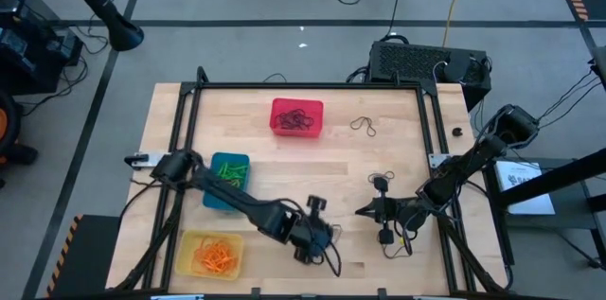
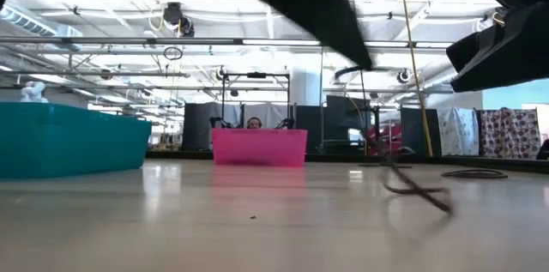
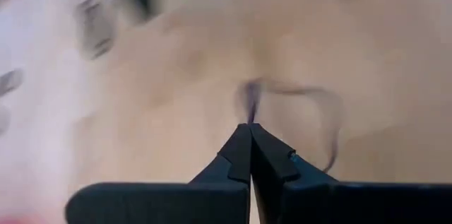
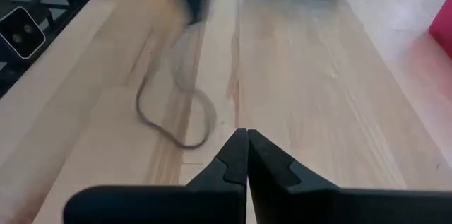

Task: Sort rubber bands into baskets

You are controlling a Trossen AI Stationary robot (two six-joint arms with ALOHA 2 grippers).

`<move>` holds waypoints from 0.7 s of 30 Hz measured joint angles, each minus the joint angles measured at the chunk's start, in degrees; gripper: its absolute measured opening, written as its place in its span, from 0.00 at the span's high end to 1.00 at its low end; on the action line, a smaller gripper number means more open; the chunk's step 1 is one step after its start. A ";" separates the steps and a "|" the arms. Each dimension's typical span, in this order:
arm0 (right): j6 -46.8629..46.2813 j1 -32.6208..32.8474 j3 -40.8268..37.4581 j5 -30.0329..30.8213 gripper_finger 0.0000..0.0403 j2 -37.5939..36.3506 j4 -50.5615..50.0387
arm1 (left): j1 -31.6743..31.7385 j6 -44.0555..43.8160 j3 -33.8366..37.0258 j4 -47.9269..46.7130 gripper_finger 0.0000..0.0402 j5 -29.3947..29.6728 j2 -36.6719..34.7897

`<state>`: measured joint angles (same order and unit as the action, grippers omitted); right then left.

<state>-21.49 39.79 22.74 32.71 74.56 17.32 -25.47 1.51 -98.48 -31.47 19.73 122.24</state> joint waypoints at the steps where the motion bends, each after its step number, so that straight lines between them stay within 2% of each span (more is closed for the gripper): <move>1: 0.23 0.00 0.00 0.02 1.00 0.00 -0.24 | 0.46 0.39 0.11 -2.11 1.00 2.13 -0.96; 4: 1.00 0.00 0.00 0.06 1.00 0.02 -1.43 | 2.88 0.83 0.13 -6.03 1.00 6.91 -4.14; 7: 1.62 -0.03 0.00 0.17 1.00 0.02 -1.92 | 6.40 0.81 0.01 -10.63 1.00 9.33 -7.27; 14: 3.94 -0.09 -0.01 0.24 1.00 0.02 -3.92 | 17.37 3.21 0.37 -19.10 1.00 9.51 -11.82; 21: 7.61 -0.50 0.00 0.22 1.00 0.02 -8.67 | 27.14 9.22 0.33 -19.19 1.00 9.24 -16.41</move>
<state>-13.88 39.29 22.74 32.93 74.59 8.66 1.67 10.73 -98.15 -50.66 28.97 105.83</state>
